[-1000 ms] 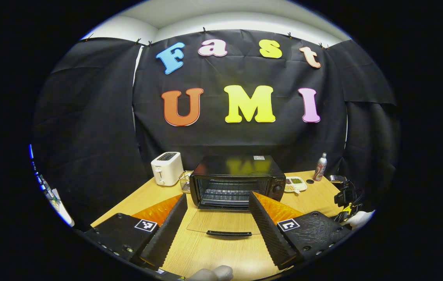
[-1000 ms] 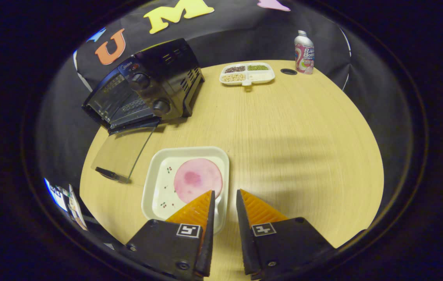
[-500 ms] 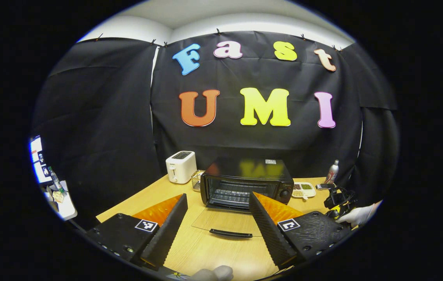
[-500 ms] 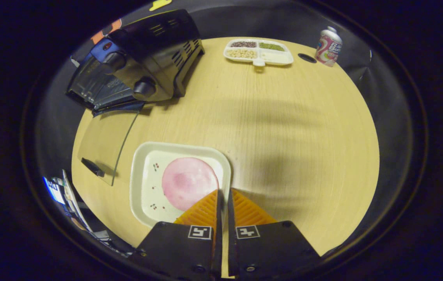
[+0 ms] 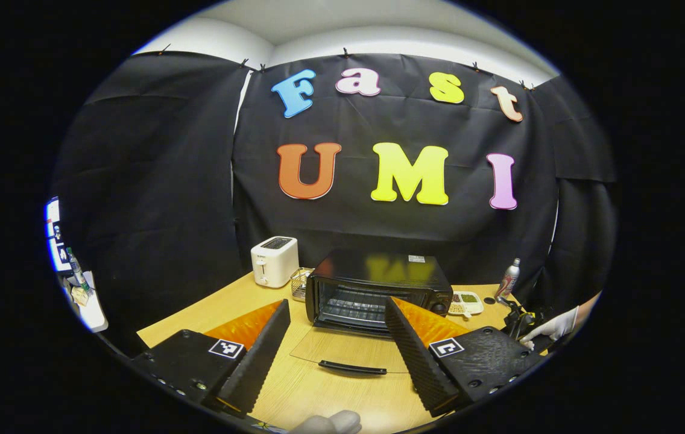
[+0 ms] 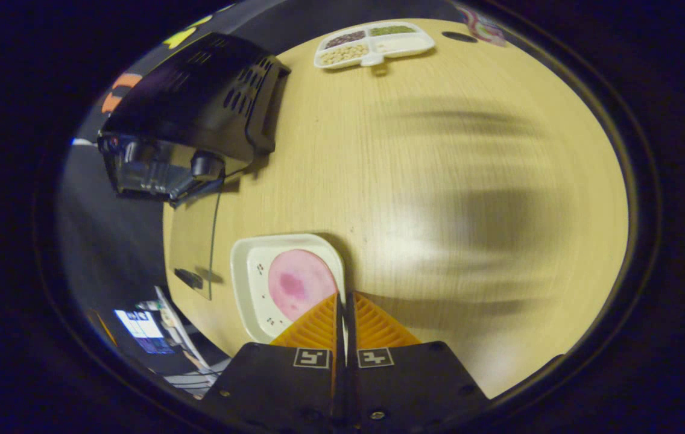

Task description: Open the electric oven with the left hand, put the food in, and close the electric oven.

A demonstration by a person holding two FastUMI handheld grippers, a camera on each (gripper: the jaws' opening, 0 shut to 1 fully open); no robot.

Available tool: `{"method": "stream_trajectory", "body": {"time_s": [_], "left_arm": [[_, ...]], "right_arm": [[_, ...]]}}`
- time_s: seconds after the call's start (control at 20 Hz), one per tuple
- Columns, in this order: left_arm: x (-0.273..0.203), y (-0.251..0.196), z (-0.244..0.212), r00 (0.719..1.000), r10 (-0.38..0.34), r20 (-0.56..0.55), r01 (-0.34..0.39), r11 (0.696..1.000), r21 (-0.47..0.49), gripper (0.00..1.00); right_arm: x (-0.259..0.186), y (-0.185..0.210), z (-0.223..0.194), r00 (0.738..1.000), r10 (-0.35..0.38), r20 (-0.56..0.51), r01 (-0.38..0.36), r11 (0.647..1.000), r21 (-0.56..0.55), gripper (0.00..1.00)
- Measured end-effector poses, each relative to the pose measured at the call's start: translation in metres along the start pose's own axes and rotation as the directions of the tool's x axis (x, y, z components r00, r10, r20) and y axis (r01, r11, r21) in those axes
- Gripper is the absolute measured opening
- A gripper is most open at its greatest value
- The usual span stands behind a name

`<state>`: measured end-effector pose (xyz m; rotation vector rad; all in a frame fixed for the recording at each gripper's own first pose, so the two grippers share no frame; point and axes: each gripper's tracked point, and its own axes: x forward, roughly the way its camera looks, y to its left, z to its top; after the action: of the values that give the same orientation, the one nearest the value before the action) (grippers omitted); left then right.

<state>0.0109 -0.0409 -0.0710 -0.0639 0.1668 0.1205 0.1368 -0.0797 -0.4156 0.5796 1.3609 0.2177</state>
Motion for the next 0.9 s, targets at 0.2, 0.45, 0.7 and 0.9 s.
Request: {"method": "stream_trajectory", "body": {"time_s": [0.2,0.45,0.7,0.9], "left_arm": [[-0.006,0.011,0.005,1.000,-0.015,-0.008,0.015,1.000,0.015,0.96],[-0.005,0.014,0.010,0.999,-0.039,-0.004,0.039,0.999,0.034,0.96],[-0.004,0.018,0.015,0.997,-0.075,0.000,0.075,0.996,0.055,0.96],[-0.002,0.033,0.024,0.996,-0.093,0.013,0.091,0.988,0.121,0.96]], "right_arm": [[-0.005,0.000,-0.003,0.989,0.123,0.084,-0.131,0.987,0.093,0.04],[-0.028,0.010,-0.001,0.960,0.139,0.244,-0.177,0.974,0.141,0.00],[-0.048,0.066,-0.020,0.905,0.197,0.377,-0.278,0.944,0.175,0.00],[-0.040,0.117,-0.034,0.873,0.194,0.448,-0.322,0.919,0.230,0.00]]}}
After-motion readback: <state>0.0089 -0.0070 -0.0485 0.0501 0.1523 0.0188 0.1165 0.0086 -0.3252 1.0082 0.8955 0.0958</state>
